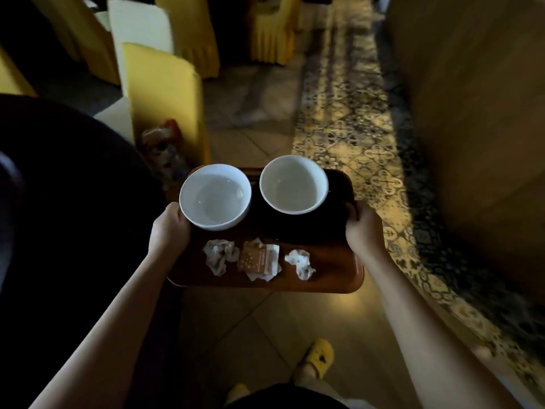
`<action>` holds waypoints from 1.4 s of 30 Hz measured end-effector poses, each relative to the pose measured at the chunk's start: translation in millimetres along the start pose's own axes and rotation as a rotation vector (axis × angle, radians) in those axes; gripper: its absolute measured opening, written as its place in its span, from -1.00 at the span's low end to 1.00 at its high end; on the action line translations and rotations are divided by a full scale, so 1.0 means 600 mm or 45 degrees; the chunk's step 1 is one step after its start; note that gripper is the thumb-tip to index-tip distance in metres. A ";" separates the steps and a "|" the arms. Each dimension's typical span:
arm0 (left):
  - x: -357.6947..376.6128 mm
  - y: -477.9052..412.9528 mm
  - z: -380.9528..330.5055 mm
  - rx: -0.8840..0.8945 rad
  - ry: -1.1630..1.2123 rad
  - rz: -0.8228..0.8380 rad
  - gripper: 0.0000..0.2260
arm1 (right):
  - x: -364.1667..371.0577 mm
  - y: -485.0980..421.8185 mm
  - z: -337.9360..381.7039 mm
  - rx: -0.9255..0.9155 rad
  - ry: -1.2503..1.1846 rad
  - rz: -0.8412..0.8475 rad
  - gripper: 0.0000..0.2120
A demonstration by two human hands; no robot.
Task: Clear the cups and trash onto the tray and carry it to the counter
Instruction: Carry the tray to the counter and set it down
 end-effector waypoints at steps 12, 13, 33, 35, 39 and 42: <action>0.277 -0.079 -0.330 0.420 -0.001 0.253 -0.76 | -0.281 -0.103 -0.195 0.305 -0.026 -0.356 -0.77; 0.301 -0.081 -0.359 0.445 0.009 0.276 -0.76 | -0.305 -0.110 -0.210 0.325 -0.037 -0.381 -0.77; 0.728 -0.096 -0.872 1.036 0.123 0.771 -0.75 | -0.659 -0.187 -0.427 0.634 -0.085 -0.950 -0.70; 0.781 -0.104 -0.928 1.092 0.055 0.816 -0.77 | -0.686 -0.202 -0.448 0.698 -0.110 -1.010 -0.65; 0.865 -0.114 -1.045 1.285 -0.084 0.915 -0.74 | -0.740 -0.235 -0.477 0.803 -0.141 -1.150 -0.61; 0.904 -0.109 -1.126 1.364 0.072 1.030 -0.71 | -0.779 -0.256 -0.491 0.864 -0.125 -1.245 -0.59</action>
Point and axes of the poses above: each hand's wrist, its own y-axis away from the middle knuckle, its own x-axis out of the palm, z = x × y, the point moved 9 cm from there along -y, towards the middle knuckle, and after that the axes turned 11 degrees about x, right-handed, at the moved point
